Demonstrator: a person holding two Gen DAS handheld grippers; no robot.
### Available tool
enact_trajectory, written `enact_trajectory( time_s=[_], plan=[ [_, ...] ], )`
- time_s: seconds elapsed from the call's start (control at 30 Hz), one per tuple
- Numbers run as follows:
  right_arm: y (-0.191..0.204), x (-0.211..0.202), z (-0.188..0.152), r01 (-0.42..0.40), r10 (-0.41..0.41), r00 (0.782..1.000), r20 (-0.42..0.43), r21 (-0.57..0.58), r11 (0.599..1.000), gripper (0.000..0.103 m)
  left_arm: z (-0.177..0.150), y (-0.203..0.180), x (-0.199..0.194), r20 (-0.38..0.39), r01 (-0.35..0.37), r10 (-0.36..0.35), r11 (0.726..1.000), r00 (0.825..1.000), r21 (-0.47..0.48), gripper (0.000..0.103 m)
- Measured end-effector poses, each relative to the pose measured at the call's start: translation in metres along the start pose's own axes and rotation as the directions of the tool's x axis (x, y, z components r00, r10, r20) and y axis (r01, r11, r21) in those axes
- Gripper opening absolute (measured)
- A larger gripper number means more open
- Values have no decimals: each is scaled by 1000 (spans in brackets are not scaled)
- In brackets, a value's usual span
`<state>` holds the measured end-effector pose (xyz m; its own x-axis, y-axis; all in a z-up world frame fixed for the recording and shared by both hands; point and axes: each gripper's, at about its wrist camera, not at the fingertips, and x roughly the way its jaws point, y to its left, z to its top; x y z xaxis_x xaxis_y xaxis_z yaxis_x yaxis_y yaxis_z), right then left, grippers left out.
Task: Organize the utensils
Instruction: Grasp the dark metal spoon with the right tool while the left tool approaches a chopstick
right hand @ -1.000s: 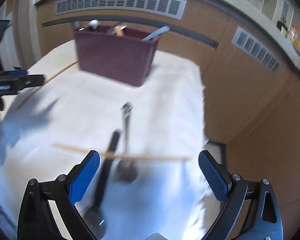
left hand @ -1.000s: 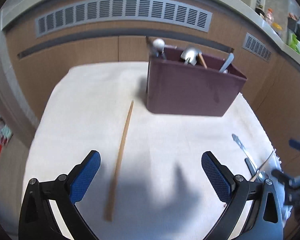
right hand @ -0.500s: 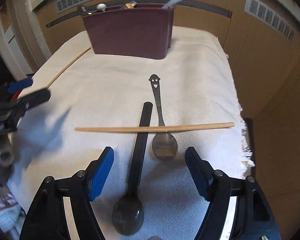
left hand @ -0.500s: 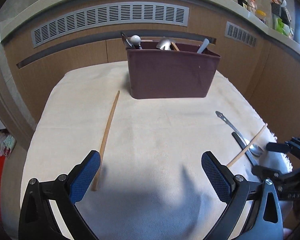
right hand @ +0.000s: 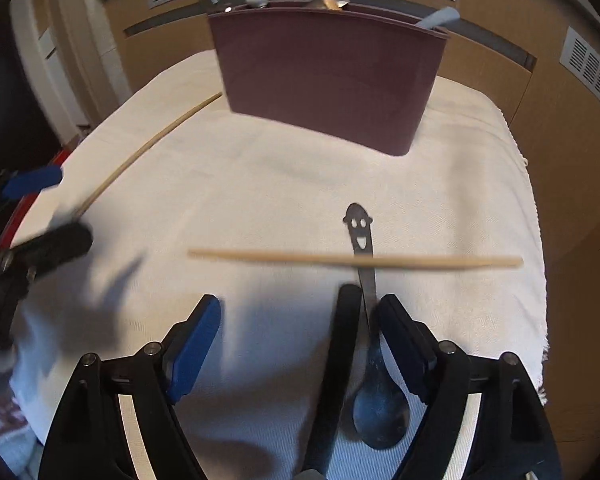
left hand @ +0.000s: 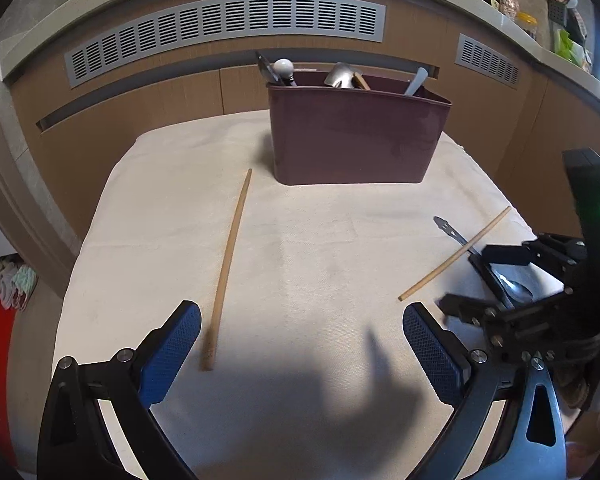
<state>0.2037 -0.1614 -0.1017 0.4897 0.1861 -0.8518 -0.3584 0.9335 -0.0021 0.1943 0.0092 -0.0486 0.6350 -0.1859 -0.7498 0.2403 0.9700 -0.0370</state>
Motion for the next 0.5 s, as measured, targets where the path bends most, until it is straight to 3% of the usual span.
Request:
enact_trajectory(
  time_s=[0.23,0.3,0.37,0.5],
  plan=[
    [-4,-44,-53,98,-98,995,-11,-10,995,79,-1,0,6,-12,12,-13,1000,1000,-19,101],
    [-5,-52,-66,98,-98,995,-17,-2,995,67,0,-2,8,-18,27,-27,999,999,-26,101],
    [-6,-54,-74,85,-84,996,-25,13,996,46,2,-6,10,-27,42,-43,999,999,-27,101],
    [-12,-47,-66,61,-61,998,5,68,996,35,3,-21,11,-38,60,-59,998,998,10,101]
  ],
)
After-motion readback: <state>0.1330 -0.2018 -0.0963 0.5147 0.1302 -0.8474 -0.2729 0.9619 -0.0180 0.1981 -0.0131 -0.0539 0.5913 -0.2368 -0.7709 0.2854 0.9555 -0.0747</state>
